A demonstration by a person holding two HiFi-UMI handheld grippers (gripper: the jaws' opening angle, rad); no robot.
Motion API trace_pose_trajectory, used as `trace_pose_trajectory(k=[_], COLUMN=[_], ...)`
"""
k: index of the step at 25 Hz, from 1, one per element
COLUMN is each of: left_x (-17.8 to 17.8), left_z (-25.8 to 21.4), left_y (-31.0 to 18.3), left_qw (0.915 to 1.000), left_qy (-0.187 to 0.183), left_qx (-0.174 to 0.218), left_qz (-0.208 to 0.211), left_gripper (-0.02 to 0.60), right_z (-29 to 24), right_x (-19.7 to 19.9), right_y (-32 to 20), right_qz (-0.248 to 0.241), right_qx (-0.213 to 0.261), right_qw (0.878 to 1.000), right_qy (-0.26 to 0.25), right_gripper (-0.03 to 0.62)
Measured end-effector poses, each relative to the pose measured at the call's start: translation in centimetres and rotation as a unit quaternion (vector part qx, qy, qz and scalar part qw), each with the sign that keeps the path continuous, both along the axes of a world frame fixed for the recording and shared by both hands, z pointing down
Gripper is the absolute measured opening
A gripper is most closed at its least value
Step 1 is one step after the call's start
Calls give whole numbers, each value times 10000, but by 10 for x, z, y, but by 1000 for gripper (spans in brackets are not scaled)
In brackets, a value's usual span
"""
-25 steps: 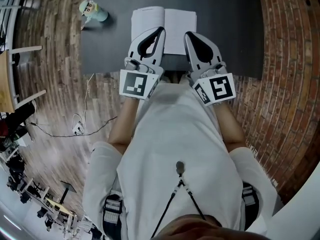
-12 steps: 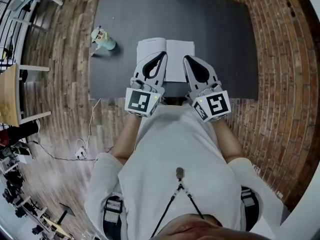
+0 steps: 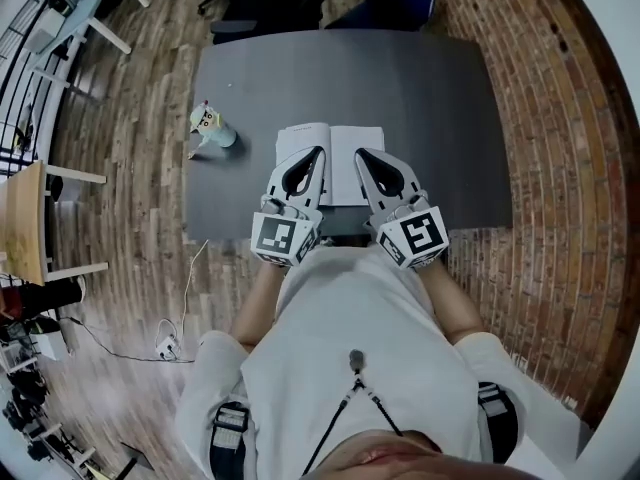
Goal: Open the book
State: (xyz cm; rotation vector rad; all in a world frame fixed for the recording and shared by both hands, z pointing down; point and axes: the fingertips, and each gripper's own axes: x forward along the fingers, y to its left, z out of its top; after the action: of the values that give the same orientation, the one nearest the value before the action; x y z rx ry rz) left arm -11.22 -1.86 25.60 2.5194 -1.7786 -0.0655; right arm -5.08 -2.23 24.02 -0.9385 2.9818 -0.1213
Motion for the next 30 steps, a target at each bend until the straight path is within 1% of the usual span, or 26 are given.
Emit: trace_pose_trajectory(k=[7, 13, 19, 30], left_x=[-6, -3, 0, 3], left_z=[-4, -2, -1, -4], left_y=[-2, 2, 6, 21], left_qw=[10000, 10000, 9999, 9999], left_qy=[66, -2, -136, -62], left_qx=[23, 22, 66, 98], left_qz=[-27, -16, -15, -30], left_gripper=[21, 21, 21, 21], right_z=[-4, -3, -3, -7], right_x=[-1, 0, 0, 1], right_y=[1, 6, 10, 24], right_qz=[-18, -51, -88, -136], right_qx=[4, -18, 60, 105], right_qw=[10000, 10000, 9999, 9998], right_qy=[6, 20, 27, 34], right_gripper=[35, 35, 35, 35])
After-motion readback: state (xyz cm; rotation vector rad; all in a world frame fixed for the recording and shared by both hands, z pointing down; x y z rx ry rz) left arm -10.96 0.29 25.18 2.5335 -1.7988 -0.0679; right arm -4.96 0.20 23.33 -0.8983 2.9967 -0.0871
